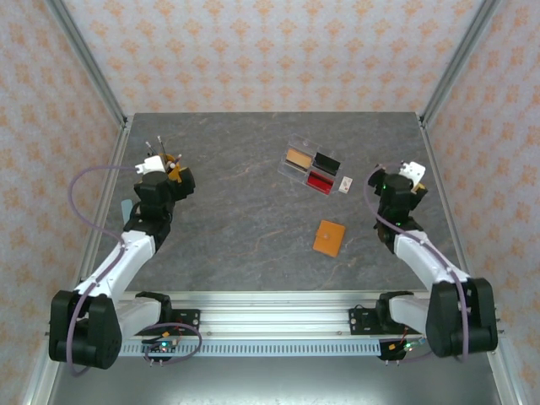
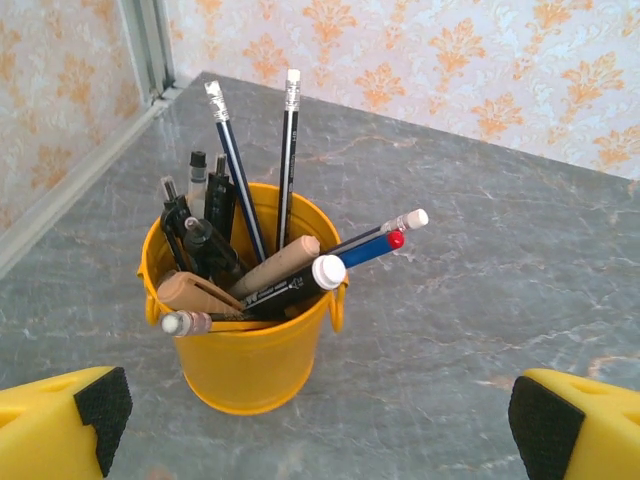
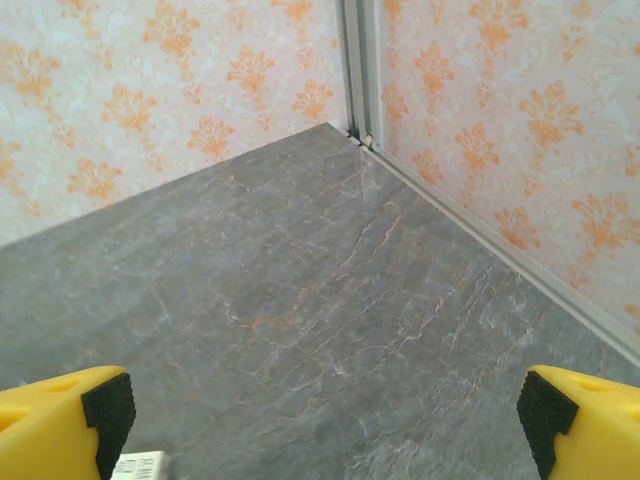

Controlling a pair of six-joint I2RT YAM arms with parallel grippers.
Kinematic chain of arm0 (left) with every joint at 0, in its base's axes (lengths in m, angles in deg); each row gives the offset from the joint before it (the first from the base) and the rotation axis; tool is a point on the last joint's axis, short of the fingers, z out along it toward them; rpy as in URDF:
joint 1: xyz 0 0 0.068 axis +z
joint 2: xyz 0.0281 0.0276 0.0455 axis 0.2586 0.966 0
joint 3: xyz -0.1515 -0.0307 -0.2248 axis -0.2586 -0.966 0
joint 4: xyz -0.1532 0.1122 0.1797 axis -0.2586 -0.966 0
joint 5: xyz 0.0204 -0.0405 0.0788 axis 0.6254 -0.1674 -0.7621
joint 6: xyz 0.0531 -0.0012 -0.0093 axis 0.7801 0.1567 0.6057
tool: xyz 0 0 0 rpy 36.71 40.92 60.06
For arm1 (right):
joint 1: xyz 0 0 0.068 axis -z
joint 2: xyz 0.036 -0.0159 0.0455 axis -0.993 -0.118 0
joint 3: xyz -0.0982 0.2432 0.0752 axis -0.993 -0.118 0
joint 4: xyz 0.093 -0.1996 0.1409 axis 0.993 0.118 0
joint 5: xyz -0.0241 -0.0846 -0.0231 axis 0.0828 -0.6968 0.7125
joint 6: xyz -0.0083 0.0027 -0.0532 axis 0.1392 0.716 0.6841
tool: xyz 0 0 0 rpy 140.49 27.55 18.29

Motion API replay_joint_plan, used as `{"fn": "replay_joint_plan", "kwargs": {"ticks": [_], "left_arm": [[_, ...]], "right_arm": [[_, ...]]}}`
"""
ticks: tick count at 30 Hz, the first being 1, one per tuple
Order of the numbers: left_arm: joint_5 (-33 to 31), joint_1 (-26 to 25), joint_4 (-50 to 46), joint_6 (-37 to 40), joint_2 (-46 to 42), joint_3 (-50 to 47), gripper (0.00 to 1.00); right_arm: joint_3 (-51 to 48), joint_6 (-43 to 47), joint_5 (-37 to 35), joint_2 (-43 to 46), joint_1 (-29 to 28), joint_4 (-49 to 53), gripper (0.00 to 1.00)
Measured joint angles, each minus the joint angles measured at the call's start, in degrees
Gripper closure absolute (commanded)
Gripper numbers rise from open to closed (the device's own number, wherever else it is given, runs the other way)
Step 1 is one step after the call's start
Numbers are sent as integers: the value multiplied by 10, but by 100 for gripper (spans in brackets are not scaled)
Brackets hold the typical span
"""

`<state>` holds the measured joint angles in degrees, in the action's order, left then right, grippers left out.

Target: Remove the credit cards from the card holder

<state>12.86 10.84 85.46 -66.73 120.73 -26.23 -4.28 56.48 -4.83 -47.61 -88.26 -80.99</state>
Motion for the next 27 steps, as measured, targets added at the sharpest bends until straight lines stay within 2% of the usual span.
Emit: {"fn": "replay_joint_plan", "kwargs": {"ticks": [3,6,11,14,18,23,27], "left_arm": [[19,0,-75,-70,1,45,0],[52,-2,-129,-123,10,70,0],[113,-32,-200,-166,45,80,0],[134,-57,-230,-180,52,80,0],[145,-81,-248,-201,52,80,0],[144,-122,-254,-212,52,80,0],[149,-149,-253,-220,52,80,0]], "right_arm": [[71,-40,10,24,0,125,0],[127,-68,52,29,1,244,0],[173,-107,183,15,1,395,2],[173,-130,235,-2,-12,450,9],[172,-162,263,-35,-68,484,16],[170,-202,255,-102,-153,497,22],[156,-237,229,-135,-184,514,23]]}}
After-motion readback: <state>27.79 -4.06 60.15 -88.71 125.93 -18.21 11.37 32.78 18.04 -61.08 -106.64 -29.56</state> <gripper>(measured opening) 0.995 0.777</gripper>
